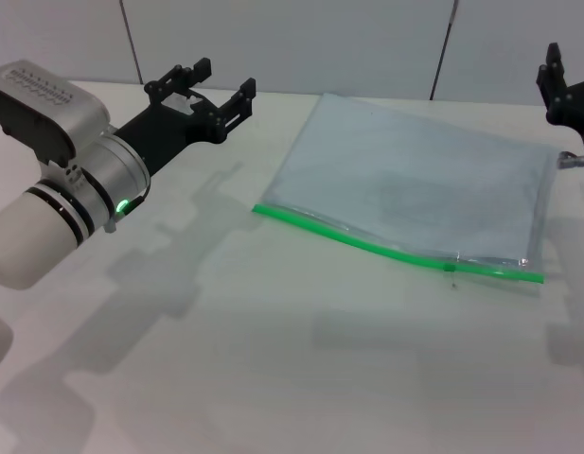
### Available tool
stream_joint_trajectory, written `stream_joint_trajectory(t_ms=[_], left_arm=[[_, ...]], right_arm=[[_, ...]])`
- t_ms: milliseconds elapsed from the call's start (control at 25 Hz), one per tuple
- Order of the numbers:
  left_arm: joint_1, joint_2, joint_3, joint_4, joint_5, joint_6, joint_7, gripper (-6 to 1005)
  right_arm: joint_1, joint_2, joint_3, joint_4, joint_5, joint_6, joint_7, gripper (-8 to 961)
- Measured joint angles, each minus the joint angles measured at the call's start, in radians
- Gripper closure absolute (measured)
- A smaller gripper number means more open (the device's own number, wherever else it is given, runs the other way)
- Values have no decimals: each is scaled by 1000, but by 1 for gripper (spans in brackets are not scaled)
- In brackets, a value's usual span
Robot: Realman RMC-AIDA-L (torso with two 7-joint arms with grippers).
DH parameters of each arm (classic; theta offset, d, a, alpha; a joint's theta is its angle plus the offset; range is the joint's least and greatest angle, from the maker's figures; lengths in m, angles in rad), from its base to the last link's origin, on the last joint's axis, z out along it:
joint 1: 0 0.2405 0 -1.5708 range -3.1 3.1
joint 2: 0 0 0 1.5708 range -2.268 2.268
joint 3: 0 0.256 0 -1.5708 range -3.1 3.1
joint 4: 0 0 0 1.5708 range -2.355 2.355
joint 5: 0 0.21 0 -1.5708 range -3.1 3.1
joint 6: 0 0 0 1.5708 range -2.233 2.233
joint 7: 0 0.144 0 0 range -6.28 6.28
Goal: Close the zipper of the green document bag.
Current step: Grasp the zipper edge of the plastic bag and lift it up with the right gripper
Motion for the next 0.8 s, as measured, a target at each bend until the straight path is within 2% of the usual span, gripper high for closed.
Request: stream_joint_trajectory(t_ms=[800], left_arm=[[1, 2, -6, -4, -2, 9, -3, 293]], right_arm=[[4, -3, -1, -12, -3, 15, -5, 272]])
